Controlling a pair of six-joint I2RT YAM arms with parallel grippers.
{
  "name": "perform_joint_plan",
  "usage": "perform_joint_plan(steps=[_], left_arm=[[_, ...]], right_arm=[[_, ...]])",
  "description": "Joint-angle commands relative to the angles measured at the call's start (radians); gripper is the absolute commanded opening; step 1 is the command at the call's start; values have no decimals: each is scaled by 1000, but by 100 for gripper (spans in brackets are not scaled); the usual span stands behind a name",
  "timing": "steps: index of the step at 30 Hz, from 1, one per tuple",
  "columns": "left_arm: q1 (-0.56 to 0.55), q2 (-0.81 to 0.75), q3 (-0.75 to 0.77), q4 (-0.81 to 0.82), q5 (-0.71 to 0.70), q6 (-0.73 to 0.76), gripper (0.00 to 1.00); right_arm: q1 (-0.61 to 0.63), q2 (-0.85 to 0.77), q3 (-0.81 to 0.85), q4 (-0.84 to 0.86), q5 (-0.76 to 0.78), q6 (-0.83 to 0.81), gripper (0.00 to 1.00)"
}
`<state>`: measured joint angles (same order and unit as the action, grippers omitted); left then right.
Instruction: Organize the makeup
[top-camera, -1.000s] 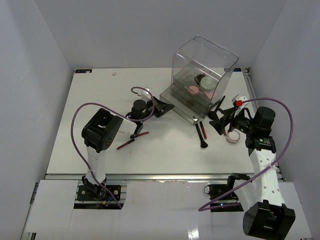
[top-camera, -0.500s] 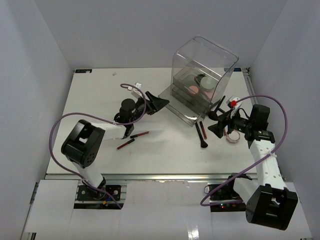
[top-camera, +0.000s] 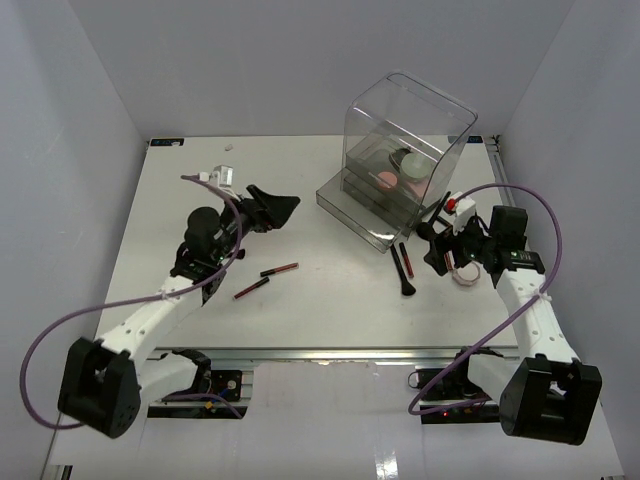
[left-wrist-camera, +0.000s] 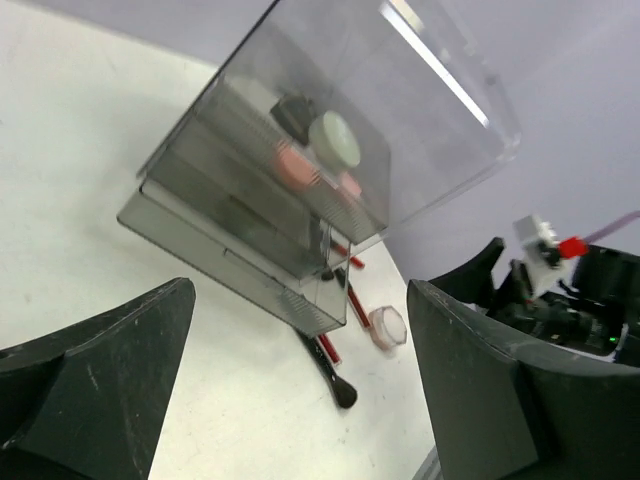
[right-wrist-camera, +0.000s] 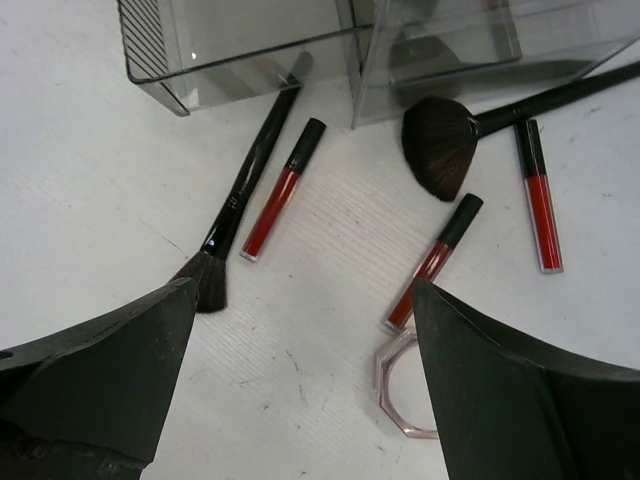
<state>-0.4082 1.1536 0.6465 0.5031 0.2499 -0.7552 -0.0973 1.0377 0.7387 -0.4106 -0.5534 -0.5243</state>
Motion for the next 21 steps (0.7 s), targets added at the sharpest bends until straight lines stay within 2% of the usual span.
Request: perform_joint_plan(steps=[1, 6, 10, 14, 17, 21], left_arm=[[11, -209, 88, -309, -1, 172, 98], [12, -258, 192, -631, 138, 412, 98], [12, -301, 95, -654, 183, 529, 98], [12, -339, 2, -625, 173, 557, 98], [12, -348, -3, -633, 193, 554, 98], [12, -357, -7, -627, 200, 554, 98]], right_arm=[[14, 20, 0, 16, 113, 24, 94], [79, 82, -30, 50, 124, 44, 89], [182, 151, -33, 98, 175, 85, 83], [225, 195, -30, 168, 238, 120, 76], [238, 232, -31, 208, 276, 131, 71], [278, 292, -25, 243, 334, 124, 70]])
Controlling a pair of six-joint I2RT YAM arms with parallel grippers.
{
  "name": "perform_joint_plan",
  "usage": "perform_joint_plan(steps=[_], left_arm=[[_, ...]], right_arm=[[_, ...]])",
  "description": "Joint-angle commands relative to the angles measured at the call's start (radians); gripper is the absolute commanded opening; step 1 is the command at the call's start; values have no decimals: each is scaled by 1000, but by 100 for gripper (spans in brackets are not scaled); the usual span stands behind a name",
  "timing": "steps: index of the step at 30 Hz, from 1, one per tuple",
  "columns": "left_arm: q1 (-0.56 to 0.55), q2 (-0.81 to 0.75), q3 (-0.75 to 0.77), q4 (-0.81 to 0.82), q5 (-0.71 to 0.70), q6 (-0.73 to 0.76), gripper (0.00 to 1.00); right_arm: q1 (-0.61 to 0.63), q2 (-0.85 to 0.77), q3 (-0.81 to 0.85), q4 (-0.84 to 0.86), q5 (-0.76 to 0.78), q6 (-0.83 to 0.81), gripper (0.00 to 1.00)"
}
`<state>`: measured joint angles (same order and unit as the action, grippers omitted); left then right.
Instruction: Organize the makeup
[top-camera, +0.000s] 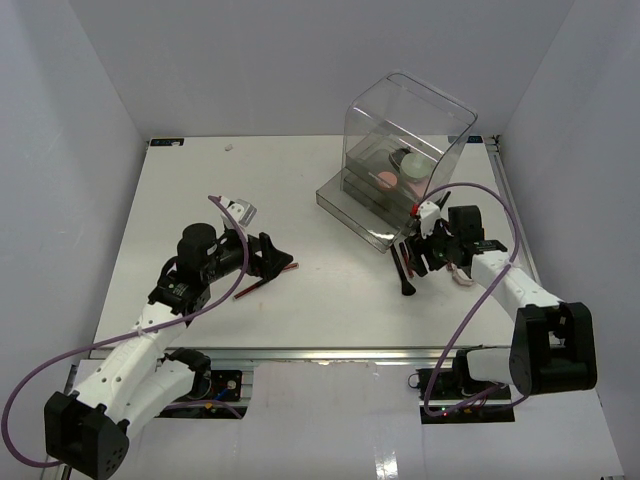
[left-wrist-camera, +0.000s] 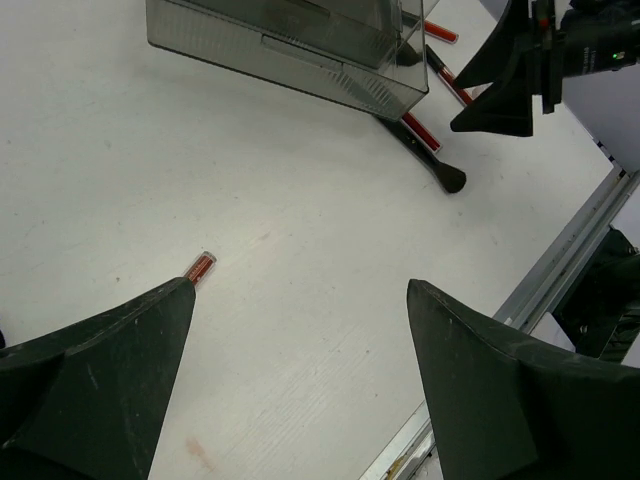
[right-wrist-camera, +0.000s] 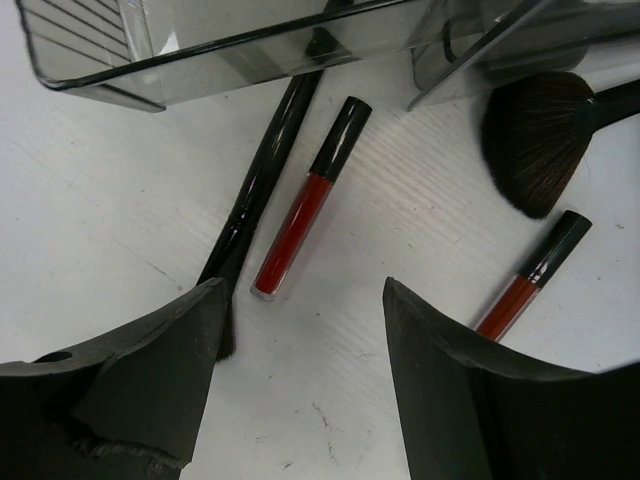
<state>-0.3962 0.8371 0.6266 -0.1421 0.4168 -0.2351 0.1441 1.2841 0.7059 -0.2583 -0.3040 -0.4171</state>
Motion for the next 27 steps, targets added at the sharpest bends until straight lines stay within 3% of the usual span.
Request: perform_joint_plan(steps=[1, 17, 24, 27], left_arm=[[0, -41, 13, 17, 34, 33, 98], [0, -39, 10, 9, 34, 37, 98], [0, -36, 7, 9, 19, 31, 98], [0, -36, 8, 9, 21, 31, 98]], right_arm=[[46, 64, 12, 97, 96, 16, 70], [86, 201, 50, 116, 178, 10, 57], [86, 260, 73, 74, 165, -1, 42], [87, 269, 83, 46, 158, -5, 28]])
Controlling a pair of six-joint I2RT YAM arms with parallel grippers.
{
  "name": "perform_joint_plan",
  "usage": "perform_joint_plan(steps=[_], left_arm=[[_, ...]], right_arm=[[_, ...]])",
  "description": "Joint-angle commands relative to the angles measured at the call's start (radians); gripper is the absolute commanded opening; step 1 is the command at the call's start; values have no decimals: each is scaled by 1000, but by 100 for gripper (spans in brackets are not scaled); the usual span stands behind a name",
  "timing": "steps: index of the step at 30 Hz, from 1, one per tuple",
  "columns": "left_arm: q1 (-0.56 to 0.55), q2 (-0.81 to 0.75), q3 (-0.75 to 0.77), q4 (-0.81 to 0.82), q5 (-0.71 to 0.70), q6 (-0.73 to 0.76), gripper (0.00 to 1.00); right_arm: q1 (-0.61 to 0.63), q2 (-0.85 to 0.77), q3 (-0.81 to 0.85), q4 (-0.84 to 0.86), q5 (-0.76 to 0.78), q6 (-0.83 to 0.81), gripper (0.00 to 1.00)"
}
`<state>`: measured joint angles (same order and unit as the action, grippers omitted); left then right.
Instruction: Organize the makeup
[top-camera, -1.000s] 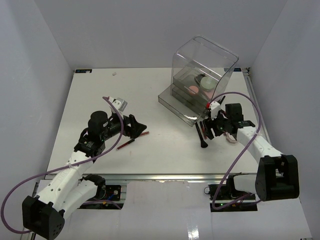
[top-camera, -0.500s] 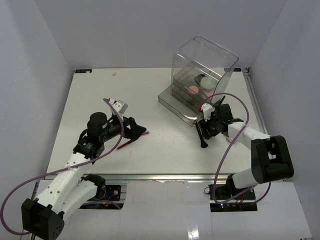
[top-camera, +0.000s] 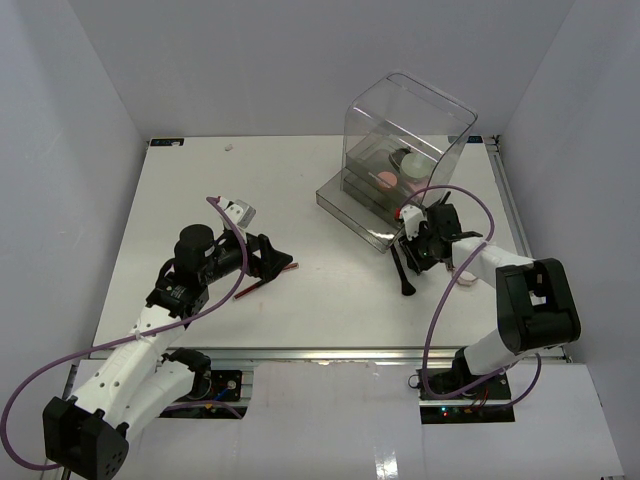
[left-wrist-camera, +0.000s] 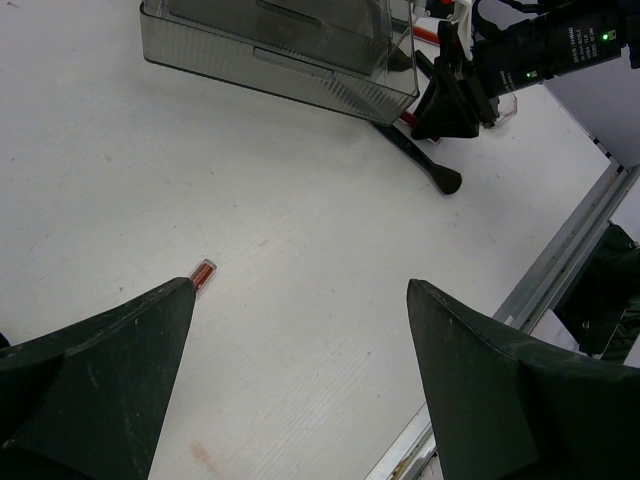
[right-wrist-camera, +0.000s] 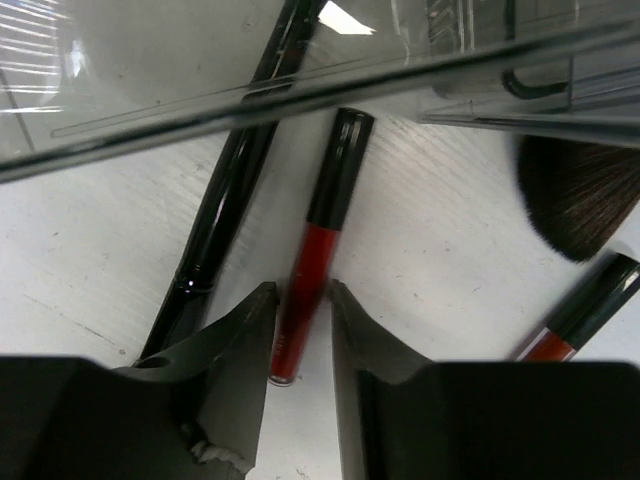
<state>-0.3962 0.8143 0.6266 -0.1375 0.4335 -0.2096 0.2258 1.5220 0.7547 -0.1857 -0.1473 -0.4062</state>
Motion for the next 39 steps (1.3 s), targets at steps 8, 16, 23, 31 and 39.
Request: perform_joint_plan(steps=[8, 16, 23, 31, 39], left_arm=[[0, -8, 4, 4, 2, 4, 98], [0, 22, -2, 10, 23, -3, 98], [0, 71, -5, 8, 23, -13, 98], [0, 167, -1, -17, -26, -16, 97], [-1, 249, 17, -28, -111, 29, 88]], right_arm=[[-7, -46, 35, -65, 16, -40, 8], [-11, -287, 37, -238, -136, -232, 8], [54, -438, 118, -370, -347, -357, 8], [148, -191, 363, -197, -156, -127, 8], [204, 25, 456, -124, 11, -90, 26]])
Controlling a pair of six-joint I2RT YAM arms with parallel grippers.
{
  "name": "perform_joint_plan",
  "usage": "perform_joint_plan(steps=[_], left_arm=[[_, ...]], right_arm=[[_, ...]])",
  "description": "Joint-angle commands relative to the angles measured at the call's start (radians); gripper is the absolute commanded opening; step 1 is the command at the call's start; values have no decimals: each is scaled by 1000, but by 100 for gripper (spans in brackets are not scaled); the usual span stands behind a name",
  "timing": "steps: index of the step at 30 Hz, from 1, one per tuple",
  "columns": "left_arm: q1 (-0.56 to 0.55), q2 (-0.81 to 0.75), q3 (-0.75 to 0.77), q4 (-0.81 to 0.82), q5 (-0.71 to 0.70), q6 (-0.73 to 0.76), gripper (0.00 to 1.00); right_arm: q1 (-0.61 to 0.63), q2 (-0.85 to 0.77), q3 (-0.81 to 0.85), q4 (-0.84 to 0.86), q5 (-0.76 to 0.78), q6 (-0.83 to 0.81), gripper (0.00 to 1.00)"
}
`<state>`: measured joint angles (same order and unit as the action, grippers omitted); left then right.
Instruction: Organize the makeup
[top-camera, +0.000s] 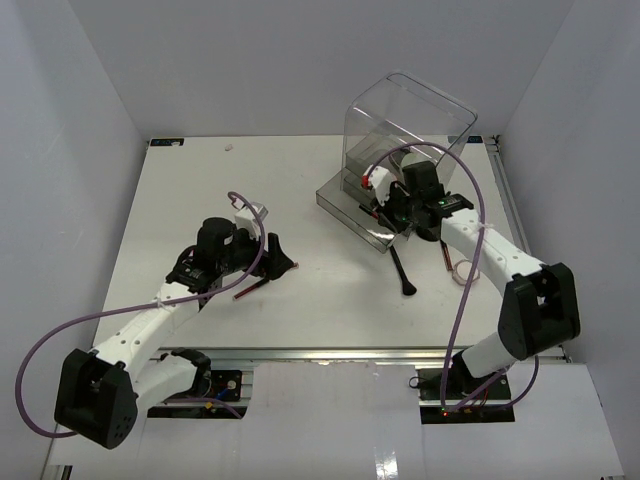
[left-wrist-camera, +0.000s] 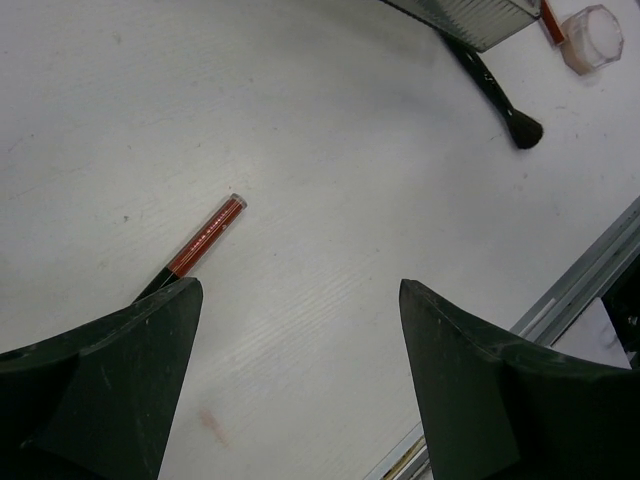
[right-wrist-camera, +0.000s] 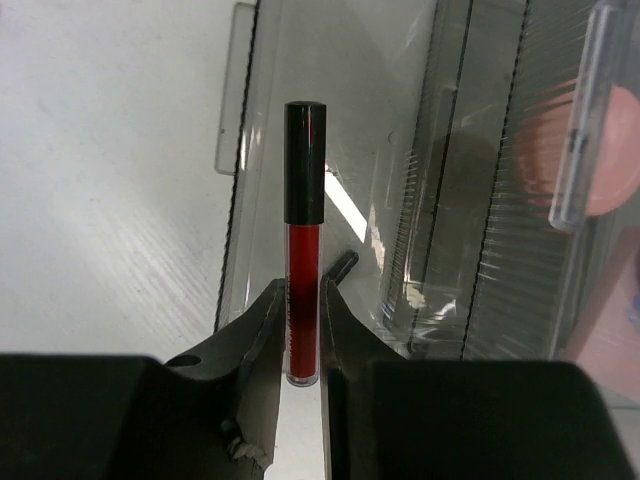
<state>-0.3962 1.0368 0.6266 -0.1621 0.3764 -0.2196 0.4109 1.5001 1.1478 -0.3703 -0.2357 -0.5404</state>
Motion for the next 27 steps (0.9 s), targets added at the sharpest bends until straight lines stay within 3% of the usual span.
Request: perform_joint_plan(steps=[1, 6, 10, 12, 17, 27], left_arm=[[-1, 43, 22, -2, -58, 52, 88], [-17, 124, 64, -8, -71, 135, 84], [-54, 221, 114, -29, -110, 204, 79], [-102, 259, 158, -52, -165, 280, 78], [-185, 418, 237, -78, -257, 438, 76], [-201, 612, 355, -142, -361, 514, 65]], right_arm=[[19, 58, 67, 63, 106, 46, 31], [19, 17, 49, 68, 57, 58, 55], [17, -76, 2, 66, -8, 58, 67], [14, -142, -18, 36, -131, 16, 71], [-32, -315, -148, -2, -398, -121, 75], [-121, -408, -229, 1, -536, -130, 75]])
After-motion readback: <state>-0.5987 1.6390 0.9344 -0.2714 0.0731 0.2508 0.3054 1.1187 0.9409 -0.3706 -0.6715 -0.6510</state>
